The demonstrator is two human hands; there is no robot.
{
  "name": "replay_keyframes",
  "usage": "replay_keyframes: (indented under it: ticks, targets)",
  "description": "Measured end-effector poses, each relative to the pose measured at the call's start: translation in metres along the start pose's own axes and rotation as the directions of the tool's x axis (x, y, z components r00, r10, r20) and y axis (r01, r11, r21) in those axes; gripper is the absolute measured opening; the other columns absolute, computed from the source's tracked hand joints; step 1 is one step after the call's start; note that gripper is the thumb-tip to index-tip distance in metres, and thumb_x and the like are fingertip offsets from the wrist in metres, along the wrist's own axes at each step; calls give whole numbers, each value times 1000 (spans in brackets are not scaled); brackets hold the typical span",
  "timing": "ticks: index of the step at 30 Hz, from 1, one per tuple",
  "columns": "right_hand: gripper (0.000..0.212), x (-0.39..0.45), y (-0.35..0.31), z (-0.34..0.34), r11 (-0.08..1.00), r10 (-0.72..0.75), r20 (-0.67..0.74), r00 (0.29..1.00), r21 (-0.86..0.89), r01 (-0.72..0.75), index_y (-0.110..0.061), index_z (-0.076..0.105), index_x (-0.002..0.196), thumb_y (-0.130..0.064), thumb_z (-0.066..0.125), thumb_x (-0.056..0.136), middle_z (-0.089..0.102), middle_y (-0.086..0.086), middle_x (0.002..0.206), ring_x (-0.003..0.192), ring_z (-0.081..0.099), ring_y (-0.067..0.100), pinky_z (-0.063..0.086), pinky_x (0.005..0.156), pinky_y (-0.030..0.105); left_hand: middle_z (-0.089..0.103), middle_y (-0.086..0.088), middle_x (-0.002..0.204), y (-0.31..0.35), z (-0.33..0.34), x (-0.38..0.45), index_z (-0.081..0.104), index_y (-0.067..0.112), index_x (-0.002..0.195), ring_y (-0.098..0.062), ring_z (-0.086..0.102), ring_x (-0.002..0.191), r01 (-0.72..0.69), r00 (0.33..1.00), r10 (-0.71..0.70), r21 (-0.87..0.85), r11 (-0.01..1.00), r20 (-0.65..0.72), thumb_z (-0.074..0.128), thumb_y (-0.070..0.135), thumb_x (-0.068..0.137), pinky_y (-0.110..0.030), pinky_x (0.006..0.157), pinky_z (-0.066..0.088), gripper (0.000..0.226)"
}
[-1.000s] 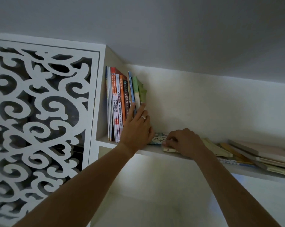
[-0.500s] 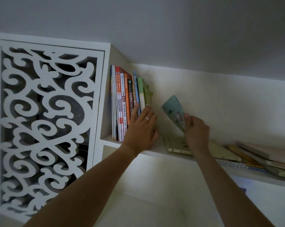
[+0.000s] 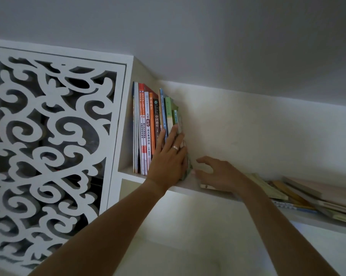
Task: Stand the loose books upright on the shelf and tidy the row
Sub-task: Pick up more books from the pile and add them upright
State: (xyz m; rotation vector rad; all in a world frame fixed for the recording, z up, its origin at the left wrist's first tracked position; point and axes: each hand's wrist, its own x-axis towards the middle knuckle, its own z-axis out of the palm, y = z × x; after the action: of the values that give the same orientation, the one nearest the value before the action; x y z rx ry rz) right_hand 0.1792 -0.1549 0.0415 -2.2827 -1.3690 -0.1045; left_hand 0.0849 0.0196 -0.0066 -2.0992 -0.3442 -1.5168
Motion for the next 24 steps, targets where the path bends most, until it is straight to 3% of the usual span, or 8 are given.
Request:
replay_keyframes:
  ticks: [4,7,14,16,18,20,24]
  targets:
    - [97,-29,44,-24,982,71,175,982,-185,-38,-48,38,148,-91,57,64,38,-15,156,138,42,14,34,108,31,45,-19,157,5,-3,6,58,10,139,-39,13,158,-183,967,135,216,959,218,36,37,105,-57,127,-7,49]
    - [94,-44,70,-44,972,78,266,961,-234,-14,-52,31,150,-81,66,68,34,-16,157,136,40,13,33,104,27,53,-17,151,6,-4,9,55,8,142,-37,18,157,-253,948,179,280,926,262,36,38,105,-58,127,-5,52]
    - [61,-54,103,-56,983,-23,49,999,-181,31,-49,60,128,-74,67,73,56,-22,124,105,57,5,42,75,12,58,-14,145,8,-7,6,56,8,140,-34,34,150,-202,953,133,242,949,272,57,38,99,-56,128,10,50]
    - [52,-51,104,-49,981,-103,-58,993,-171,92,-42,67,120,-74,59,80,68,-18,110,93,65,5,47,73,17,59,-15,142,8,-7,6,56,7,137,-34,36,149,-201,955,140,222,954,261,60,36,98,-56,128,12,49]
    - [56,-47,106,-38,966,-182,-160,970,-211,146,-33,68,116,-74,44,85,72,-11,99,88,68,11,51,75,26,61,-14,139,8,-7,5,57,7,135,-34,37,147,-198,956,145,195,961,254,63,34,96,-56,127,14,47]
    - [56,-44,105,-35,964,-191,-146,971,-214,157,-33,65,122,-71,51,85,70,-11,109,98,65,12,51,85,30,62,-14,137,6,-6,6,59,8,132,-34,38,146,-185,960,138,181,966,244,64,32,95,-56,127,16,44]
    - [56,-45,107,-62,968,-38,89,995,-244,59,-41,58,134,-54,75,83,57,-13,130,121,55,10,40,92,24,67,-14,130,4,-4,5,64,8,126,-34,44,142,-171,969,141,140,975,201,66,26,95,-56,126,19,36]
